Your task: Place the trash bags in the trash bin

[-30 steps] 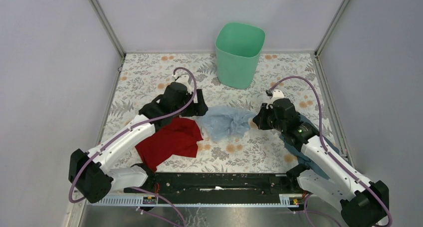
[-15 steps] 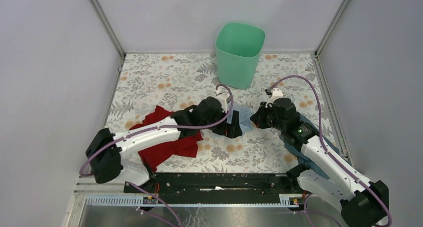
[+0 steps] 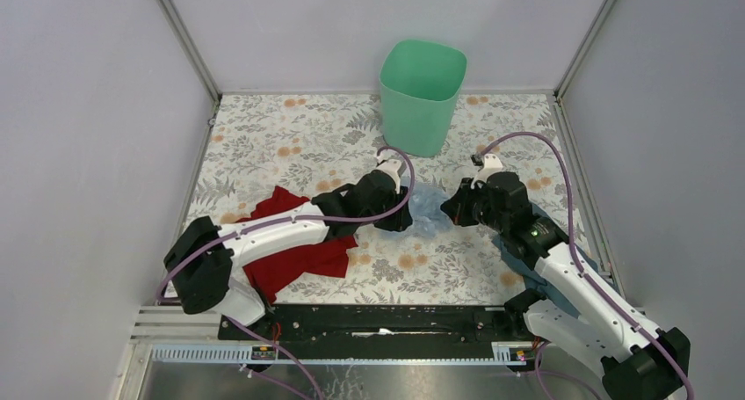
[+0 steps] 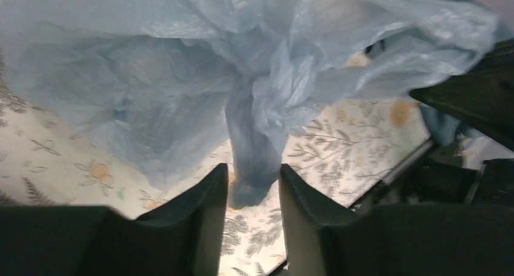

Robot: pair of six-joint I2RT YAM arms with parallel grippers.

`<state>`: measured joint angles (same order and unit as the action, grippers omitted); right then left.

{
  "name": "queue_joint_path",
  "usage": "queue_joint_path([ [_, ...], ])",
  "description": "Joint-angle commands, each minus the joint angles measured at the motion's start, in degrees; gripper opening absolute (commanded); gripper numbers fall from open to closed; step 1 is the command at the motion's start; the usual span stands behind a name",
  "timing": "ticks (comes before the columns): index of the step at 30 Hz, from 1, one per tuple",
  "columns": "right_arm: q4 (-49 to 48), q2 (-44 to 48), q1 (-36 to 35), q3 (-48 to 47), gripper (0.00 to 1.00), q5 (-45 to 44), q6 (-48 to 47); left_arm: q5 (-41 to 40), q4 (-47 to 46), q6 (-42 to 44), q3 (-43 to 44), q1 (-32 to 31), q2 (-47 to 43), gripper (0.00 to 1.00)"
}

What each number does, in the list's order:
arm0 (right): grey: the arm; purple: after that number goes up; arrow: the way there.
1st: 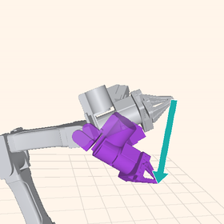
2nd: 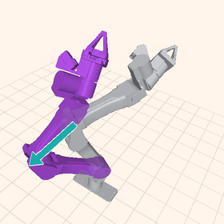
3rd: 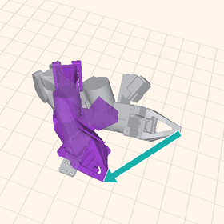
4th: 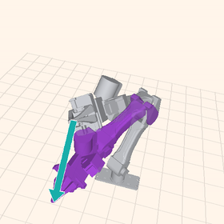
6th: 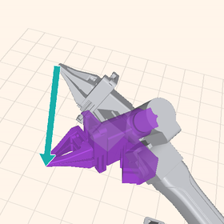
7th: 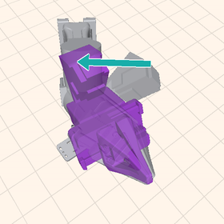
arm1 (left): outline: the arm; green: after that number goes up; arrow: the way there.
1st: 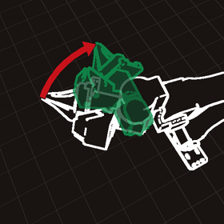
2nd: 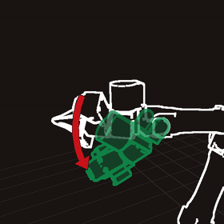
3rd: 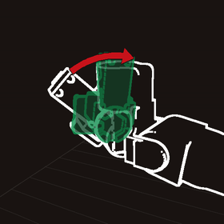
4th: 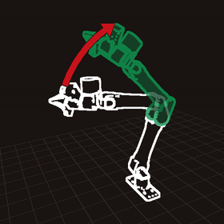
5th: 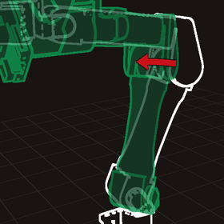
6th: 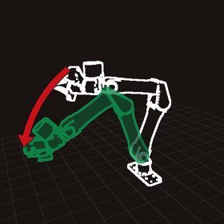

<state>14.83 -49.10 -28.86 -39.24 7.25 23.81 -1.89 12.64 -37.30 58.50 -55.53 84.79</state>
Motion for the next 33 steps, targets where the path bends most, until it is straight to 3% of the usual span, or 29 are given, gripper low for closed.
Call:
queue_joint_path([
  [1,2.3,1.1,-0.2,-2.9,0.01,0.5,0.0,-4.2,-1.1,1.4,3.0,1.3,0.2,0.26],
  [5,7.3,2.3,-0.2,-4.7,0.00,-7.3,-0.9,-8.8,4.7,3.3,2.7,5.0,-5.0,0.02],
  [11,12.9,4.3,-0.3,-7.8,0.00,-24.3,-0.9,-13.5,12.4,5.2,1.0,12.3,-18.9,0.00],
  [14,11.0,4.8,-0.3,-7.7,0.04,-19.6,-3.3,-9.6,13.6,6.9,1.8,14.0,-22.5,0.00],
  [16,8.1,4.6,-0.3,-7.4,0.10,-11.1,-5.5,-2.7,12.7,8.1,2.8,14.1,-23.0,0.00],
  [20,4.2,1.5,-0.3,-7.6,0.12,5.8,-6.4,7.8,9.9,7.3,3.2,14.1,-20.8,0.00],
  [23,2.4,-1.5,-0.2,-8.6,0.26,15.2,-5.4,15.3,7.6,5.4,3.2,14.1,-17.4,0.00],
  [28,3.6,0.3,-0.3,-7.3,0.69,9.2,-3.7,19.1,4.6,2.0,2.3,14.6,-16.1,0.00],
  [30,4.8,1.4,-0.3,-5.8,0.77,6.8,-3.8,20.1,3.7,0.5,1.5,16.1,-16.6,0.00],
  [33,4.9,2.3,-0.3,-3.3,0.80,6.2,-2.6,26.9,-0.4,-3.1,-1.3,20.6,-17.7,0.00],
])
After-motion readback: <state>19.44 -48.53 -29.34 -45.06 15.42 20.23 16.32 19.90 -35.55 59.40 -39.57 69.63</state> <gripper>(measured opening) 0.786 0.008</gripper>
